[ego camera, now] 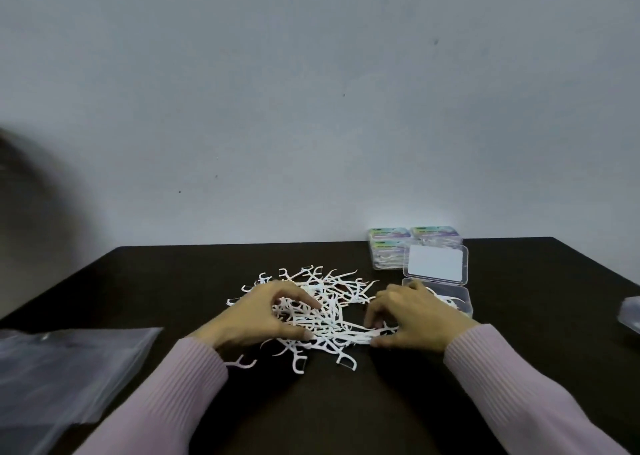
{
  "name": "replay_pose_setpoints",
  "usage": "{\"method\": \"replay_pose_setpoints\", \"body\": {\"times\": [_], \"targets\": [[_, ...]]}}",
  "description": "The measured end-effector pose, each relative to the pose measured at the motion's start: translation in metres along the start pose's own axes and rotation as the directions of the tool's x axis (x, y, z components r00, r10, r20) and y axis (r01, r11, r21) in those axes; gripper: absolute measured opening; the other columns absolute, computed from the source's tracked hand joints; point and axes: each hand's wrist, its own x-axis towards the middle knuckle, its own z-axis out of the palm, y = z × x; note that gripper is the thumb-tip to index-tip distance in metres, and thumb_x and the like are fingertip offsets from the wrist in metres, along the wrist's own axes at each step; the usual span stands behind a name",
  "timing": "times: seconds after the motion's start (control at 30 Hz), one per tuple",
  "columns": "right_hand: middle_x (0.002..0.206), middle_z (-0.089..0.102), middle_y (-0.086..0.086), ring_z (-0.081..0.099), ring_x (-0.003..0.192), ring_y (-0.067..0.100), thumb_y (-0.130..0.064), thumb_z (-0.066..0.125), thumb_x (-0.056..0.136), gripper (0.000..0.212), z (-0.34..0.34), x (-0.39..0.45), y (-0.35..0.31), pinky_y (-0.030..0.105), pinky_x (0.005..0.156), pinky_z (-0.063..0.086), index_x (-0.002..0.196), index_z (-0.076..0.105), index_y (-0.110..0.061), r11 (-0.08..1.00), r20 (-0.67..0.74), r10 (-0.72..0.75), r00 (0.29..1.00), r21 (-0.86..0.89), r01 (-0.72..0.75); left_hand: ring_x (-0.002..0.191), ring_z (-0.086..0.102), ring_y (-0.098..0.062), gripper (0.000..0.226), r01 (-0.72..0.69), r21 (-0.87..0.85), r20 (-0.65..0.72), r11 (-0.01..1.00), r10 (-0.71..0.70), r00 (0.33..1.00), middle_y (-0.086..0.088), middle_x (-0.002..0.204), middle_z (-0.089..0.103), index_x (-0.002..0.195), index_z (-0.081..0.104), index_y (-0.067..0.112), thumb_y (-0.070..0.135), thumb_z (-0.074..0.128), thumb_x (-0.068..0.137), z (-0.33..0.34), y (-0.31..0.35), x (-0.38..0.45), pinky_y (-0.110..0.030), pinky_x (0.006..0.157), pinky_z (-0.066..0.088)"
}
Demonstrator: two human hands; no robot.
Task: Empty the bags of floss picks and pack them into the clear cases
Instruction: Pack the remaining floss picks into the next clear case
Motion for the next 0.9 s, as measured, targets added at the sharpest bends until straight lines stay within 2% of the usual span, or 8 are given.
{"method": "replay_pose_setpoints", "body": {"times": [0.07, 0.2, 0.27, 0.33, 0.43, 0.6, 0.73, 0.9], "targets": [[0.093, 0.049, -0.016, 0.047, 0.107, 0.004, -0.044, 0.060, 0.084, 0.027, 0.001, 0.002, 0.001, 0.035, 0.105, 0.021, 0.106, 0.062, -0.028, 1.000, -0.007, 0.011, 1.000, 0.001, -0.010, 0.118, 0.037, 0.014, 0.051, 0.035, 0.011, 0.039, 0.999, -0.035, 0.999, 0.029, 0.125, 0.048, 0.111, 0.061, 0.045, 0.044, 0.081, 0.064, -0.008, -0.003, -0.004, -0.020, 0.102, 0.029], [0.098, 0.055, -0.013, 0.049, 0.107, 0.006, -0.039, 0.060, 0.086, 0.021, 0.002, 0.005, 0.001, 0.032, 0.103, 0.024, 0.103, 0.061, -0.027, 1.000, -0.002, 0.003, 1.000, -0.009, -0.003, 0.128, 0.028, 0.005, 0.073, 0.135, 0.039, 0.181, 0.990, -0.140, 0.973, 0.026, 0.135, 0.036, 0.121, 0.051, 0.048, 0.035, 0.087, 0.060, -0.024, -0.009, -0.012, -0.024, 0.111, 0.020], [0.106, 0.059, -0.012, 0.051, 0.108, 0.007, -0.038, 0.058, 0.088, 0.022, 0.002, 0.006, -0.001, 0.028, 0.100, 0.024, 0.107, 0.059, -0.028, 0.999, -0.006, -0.003, 1.000, -0.046, 0.002, 0.129, 0.028, 0.003, 0.074, 0.155, 0.051, 0.227, 0.987, -0.162, 0.960, 0.026, 0.135, 0.036, 0.123, 0.049, 0.047, 0.029, 0.087, 0.062, -0.024, -0.010, -0.012, -0.022, 0.110, 0.020], [0.105, 0.059, -0.012, 0.051, 0.107, 0.007, -0.038, 0.058, 0.088, 0.023, 0.002, 0.006, -0.002, 0.028, 0.100, 0.024, 0.109, 0.059, -0.028, 0.997, -0.014, 0.004, 1.000, -0.082, -0.005, 0.129, 0.030, 0.004, 0.071, 0.145, 0.085, 0.262, 0.986, -0.163, 0.951, 0.024, 0.136, 0.037, 0.125, 0.048, 0.047, 0.021, 0.082, 0.069, -0.024, -0.011, -0.011, -0.021, 0.110, 0.021], [0.110, 0.057, -0.011, 0.048, 0.111, 0.008, -0.038, 0.054, 0.090, 0.022, 0.004, 0.006, -0.004, 0.031, 0.105, 0.021, 0.108, 0.058, -0.026, 0.991, -0.021, 0.013, 1.000, -0.130, -0.016, 0.131, 0.029, 0.002, 0.069, 0.146, 0.091, 0.292, 0.985, -0.167, 0.942, 0.021, 0.140, 0.037, 0.125, 0.048, 0.046, 0.006, 0.071, 0.074, -0.026, -0.013, -0.010, -0.021, 0.109, 0.020], [0.115, 0.056, -0.008, 0.045, 0.116, 0.009, -0.039, 0.044, 0.095, 0.021, 0.009, 0.007, -0.009, 0.036, 0.111, 0.015, 0.107, 0.054, -0.025, 0.979, -0.060, 0.005, 0.998, -0.203, -0.017, 0.113, 0.046, 0.007, 0.050, 0.078, 0.115, 0.138, 0.990, -0.094, 0.986, 0.021, 0.124, 0.053, 0.119, 0.059, 0.038, 0.010, 0.071, 0.079, -0.018, -0.014, -0.005, -0.007, 0.093, 0.032], [0.111, 0.060, -0.009, 0.050, 0.113, 0.008, -0.040, 0.044, 0.095, 0.021, 0.009, 0.007, -0.009, 0.036, 0.112, 0.012, 0.107, 0.055, -0.027, 0.981, -0.102, 0.019, 0.995, -0.189, -0.038, 0.101, 0.057, 0.007, 0.037, 0.022, 0.153, 0.053, 0.988, -0.031, 0.998, 0.019, 0.112, 0.065, 0.110, 0.067, 0.032, 0.018, 0.076, 0.077, -0.016, -0.018, -0.002, -0.009, 0.089, 0.043], [0.110, 0.061, -0.012, 0.051, 0.111, 0.005, -0.044, 0.045, 0.093, 0.023, 0.006, 0.007, -0.005, 0.033, 0.111, 0.012, 0.107, 0.057, -0.030, 0.988, -0.127, 0.044, 0.991, -0.144, -0.062, 0.089, 0.060, 0.005, 0.023, 0.016, 0.202, -0.072, 0.979, -0.001, 0.997, 0.016, 0.097, 0.069, 0.099, 0.073, 0.030, 0.024, 0.076, 0.077, -0.006, -0.016, 0.000, -0.021, 0.085, 0.049]]}}
